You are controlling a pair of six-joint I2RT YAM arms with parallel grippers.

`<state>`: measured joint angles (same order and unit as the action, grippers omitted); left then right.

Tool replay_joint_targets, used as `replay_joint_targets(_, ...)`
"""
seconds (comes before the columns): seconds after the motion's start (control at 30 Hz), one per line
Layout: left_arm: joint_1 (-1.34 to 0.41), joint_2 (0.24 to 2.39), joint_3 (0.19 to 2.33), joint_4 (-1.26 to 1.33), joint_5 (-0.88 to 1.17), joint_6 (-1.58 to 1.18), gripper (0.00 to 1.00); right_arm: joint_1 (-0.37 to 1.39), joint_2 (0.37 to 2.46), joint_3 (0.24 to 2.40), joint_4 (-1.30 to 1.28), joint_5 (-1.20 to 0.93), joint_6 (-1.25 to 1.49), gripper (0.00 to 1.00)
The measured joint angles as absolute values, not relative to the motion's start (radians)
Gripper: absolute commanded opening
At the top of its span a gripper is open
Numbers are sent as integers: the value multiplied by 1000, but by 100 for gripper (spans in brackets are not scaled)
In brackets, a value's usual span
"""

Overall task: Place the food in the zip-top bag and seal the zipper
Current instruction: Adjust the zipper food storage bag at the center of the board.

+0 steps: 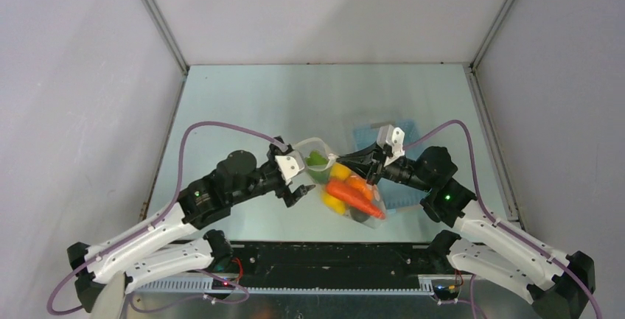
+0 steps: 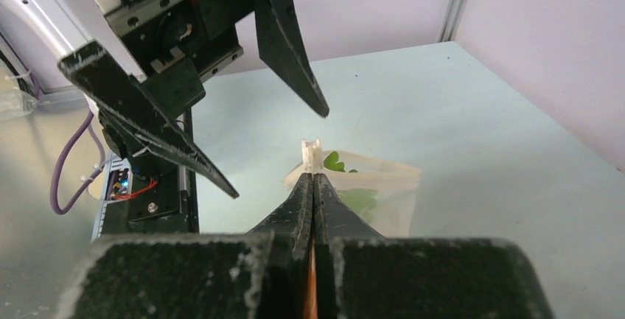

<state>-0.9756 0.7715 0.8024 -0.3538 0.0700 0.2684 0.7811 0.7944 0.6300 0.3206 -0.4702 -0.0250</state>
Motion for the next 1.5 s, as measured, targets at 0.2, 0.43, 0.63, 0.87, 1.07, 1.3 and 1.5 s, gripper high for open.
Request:
replay_joint_targets(0.2, -971, 762, 792, -239, 19, 300, 100, 770, 793, 621, 327, -491, -10, 0)
replay_joint_targets(0.43, -951, 860, 792, -166, 125, 350, 100, 762, 783, 619, 324, -498, 6, 0)
replay_joint_targets(0.63, -901, 847, 792, -118, 287, 336, 100, 754, 751, 593, 321, -536, -26, 0)
replay_joint_targets(0.87, -860, 844, 810, -64, 435, 279, 83, 737, 746, 583, 326, -637, -62, 0)
replay_joint_targets(1.07, -860, 910, 874, -71, 519, 266, 63, 735, 755, 583, 333, -648, -63, 0)
replay_joint_targets(1.3, -859, 923, 878, -72, 596, 262, 40, 735, 765, 583, 342, -648, -62, 0)
replay_joint_targets(1.5, -859, 960, 886, -91, 628, 263, 36, 735, 765, 583, 347, -654, -60, 0)
